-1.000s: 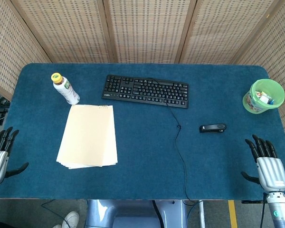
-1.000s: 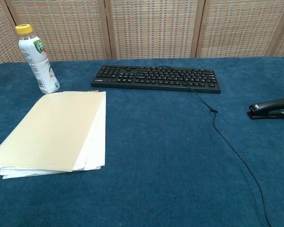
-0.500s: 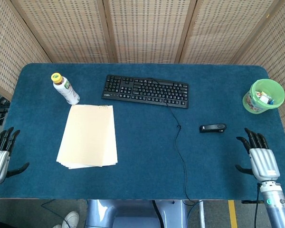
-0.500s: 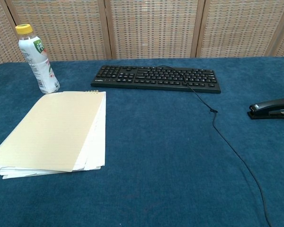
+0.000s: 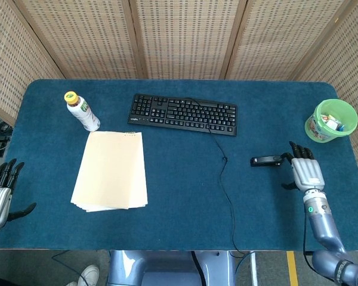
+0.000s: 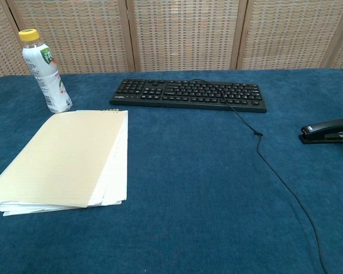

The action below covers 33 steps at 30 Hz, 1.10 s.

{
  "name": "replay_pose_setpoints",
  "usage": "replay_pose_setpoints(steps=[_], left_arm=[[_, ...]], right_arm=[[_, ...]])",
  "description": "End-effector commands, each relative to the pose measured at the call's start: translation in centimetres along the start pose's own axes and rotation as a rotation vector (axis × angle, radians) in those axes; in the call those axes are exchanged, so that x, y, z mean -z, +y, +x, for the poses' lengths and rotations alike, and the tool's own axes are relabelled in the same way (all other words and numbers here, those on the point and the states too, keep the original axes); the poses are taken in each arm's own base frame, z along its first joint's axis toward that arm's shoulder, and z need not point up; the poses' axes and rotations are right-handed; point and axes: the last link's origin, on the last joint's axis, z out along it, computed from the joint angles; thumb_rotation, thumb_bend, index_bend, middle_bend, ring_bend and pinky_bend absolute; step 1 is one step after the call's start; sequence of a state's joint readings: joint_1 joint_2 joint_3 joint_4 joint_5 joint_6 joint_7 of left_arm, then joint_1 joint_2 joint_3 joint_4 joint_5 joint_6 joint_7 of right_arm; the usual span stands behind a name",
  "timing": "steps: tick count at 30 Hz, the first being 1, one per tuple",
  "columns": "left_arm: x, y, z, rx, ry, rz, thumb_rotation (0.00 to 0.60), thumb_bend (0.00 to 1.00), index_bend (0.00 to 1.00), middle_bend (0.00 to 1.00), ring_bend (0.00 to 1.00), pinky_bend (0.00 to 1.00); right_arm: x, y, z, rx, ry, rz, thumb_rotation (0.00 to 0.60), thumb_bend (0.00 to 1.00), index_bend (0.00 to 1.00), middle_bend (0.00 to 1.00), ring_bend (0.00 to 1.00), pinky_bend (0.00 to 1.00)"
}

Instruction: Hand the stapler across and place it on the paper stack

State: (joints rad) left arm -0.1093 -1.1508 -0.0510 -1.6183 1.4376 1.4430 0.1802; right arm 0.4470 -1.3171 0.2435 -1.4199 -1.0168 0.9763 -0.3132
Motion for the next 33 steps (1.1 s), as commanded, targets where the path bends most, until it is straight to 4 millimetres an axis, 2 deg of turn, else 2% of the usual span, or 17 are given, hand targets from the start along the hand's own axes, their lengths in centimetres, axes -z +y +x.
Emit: replay_pose_setpoints(steps=[1, 19, 28, 33], left_arm=[[-0.1, 0.0, -0.2, -0.005, -0.005, 0.001, 0.600, 0.19, 0.00, 0.00, 0.00, 0.00], [-0.5, 0.2, -0.9, -0.025, -0.024, 0.002, 0.600, 0.20, 0.00, 0.00, 0.00, 0.00], [-0.9, 0.1, -1.4, -0.038, -0.042, 0.011, 0.600, 0.20, 0.00, 0.00, 0.00, 0.00], [-1.1, 0.0, -1.6, -0.038, -0.055, 0.019, 0.600, 0.20, 0.00, 0.00, 0.00, 0.00]], right_arm=[[-1.9, -0.7, -0.1, 0.002, -0.012, -0.020, 0.600, 0.17, 0.31, 0.05, 0.00, 0.13], [-5.1, 0.3, -1.8, 0.015, -0.057, -0.098, 0.600, 0.20, 0.35, 0.10, 0.00, 0.16], [-6.8, -0.8, -3.1, 0.012, -0.074, -0.090, 0.600, 0.21, 0.38, 0.12, 0.00, 0.16], [-8.1, -1.8, -4.5, 0.026, -0.095, -0.100, 0.600, 0.25, 0.41, 0.15, 0.01, 0.17]])
